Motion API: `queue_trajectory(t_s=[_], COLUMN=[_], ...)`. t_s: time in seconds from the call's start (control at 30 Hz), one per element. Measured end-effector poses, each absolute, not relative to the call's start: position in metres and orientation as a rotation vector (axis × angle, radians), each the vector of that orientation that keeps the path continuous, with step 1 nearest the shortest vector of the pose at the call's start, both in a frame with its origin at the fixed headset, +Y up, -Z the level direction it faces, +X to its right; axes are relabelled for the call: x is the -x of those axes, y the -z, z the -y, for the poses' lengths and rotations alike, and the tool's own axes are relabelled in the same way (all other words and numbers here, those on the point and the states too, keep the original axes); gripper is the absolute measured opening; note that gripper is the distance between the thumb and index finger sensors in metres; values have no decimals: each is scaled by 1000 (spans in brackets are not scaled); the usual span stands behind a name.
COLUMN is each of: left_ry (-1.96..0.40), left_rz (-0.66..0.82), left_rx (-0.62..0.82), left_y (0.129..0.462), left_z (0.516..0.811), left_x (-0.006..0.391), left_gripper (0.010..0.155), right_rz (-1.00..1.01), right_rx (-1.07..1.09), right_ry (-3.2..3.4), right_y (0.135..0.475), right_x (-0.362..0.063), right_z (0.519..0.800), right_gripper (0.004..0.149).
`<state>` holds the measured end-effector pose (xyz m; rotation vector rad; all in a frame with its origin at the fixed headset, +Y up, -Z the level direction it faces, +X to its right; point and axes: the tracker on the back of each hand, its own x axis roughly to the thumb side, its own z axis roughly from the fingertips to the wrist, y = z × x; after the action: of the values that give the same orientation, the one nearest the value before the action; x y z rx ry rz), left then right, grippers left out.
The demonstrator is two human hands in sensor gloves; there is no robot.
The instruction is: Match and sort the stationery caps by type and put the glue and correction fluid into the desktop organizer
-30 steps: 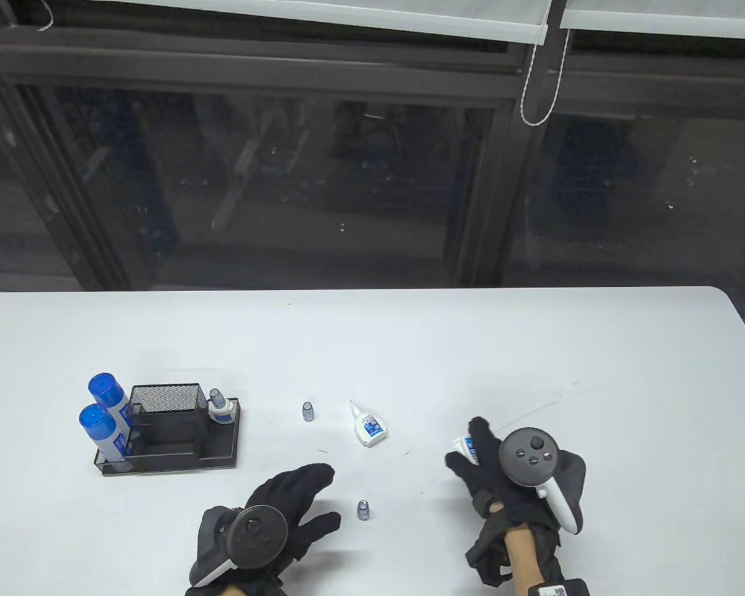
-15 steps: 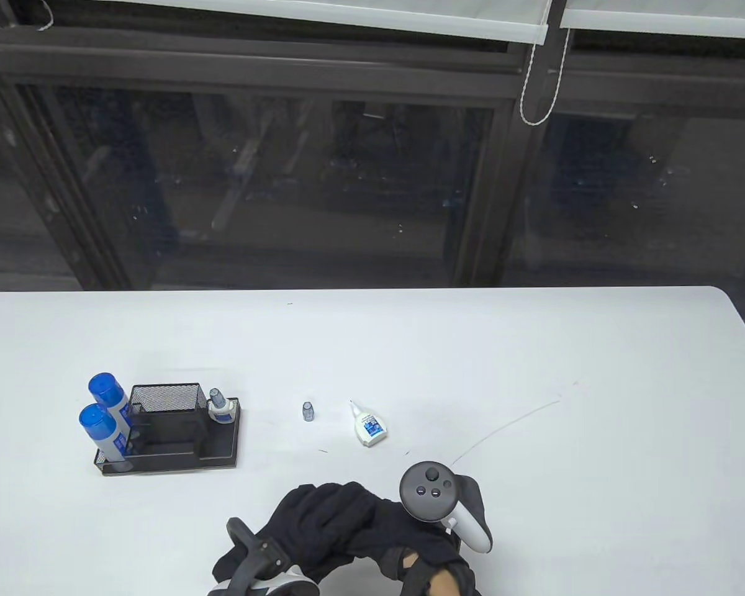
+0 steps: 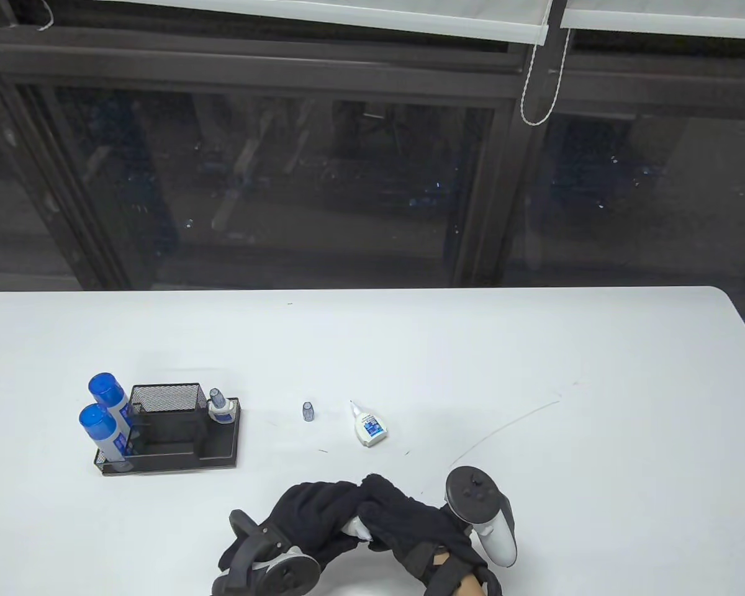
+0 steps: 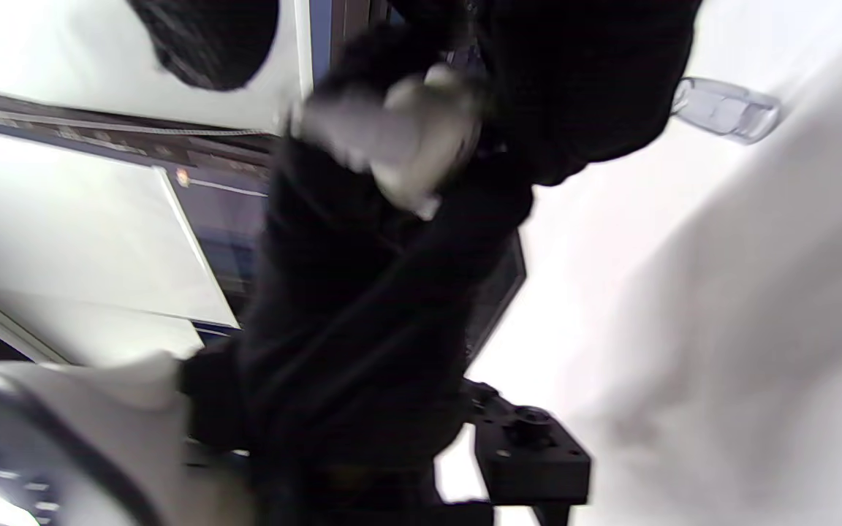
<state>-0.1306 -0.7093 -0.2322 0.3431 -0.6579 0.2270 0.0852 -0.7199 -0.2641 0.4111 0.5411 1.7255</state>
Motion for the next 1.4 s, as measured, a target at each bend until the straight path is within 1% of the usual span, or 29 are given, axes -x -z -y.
queue_trajectory(t_s=[0.03,0.13,0.2,0.27,0.3,0.37,0.43,0.5,0.67,0.77,0.93,1.13,1.27,1.37,1.4], left_ry=[-255,-440,-637,-774,-810,-814,-785,-758,-746,-776,-816,-818,-817,-813,-803], left_rz=[648,603,566,551,536,512,522,525,491,484,479,481,478,472,474], left_rx=[-331,-247,-159,-89,-84,-53,-16,4,60,52,55,61,72,94,104], left_y=[233,238,244,249,251,253,255,256,261,263,265,265,265,264,264], left_z=[710,712,715,717,717,716,716,716,722,724,726,728,731,736,737], left_x=[132,139,147,154,158,166,170,174,180,183,184,182,181,181,180], left_gripper=[62,61,61,60,60,60,61,60,61,62,61,61,61,61,61], right_rz=[-541,-515,-500,-480,-454,-347,-233,-174,-173,-191,-228,-153,-81,-35,-5], right_rx=[-417,-419,-432,-426,-418,-373,-357,-362,-387,-434,-473,-505,-510,-476,-449], right_ry=[-1717,-1737,-1768,-1778,-1803,-1950,-2129,-2300,-2625,-2793,-2916,-2947,-2974,-2898,-2819], right_y=[264,262,262,261,260,260,261,263,275,280,283,283,281,281,280], right_x=[-86,-87,-87,-88,-88,-89,-88,-83,-54,-39,-31,-28,-26,-34,-39], right_z=[720,717,715,714,714,712,711,713,736,752,766,770,771,757,747], right_gripper=[82,80,79,77,76,74,73,73,76,75,67,52,51,51,51])
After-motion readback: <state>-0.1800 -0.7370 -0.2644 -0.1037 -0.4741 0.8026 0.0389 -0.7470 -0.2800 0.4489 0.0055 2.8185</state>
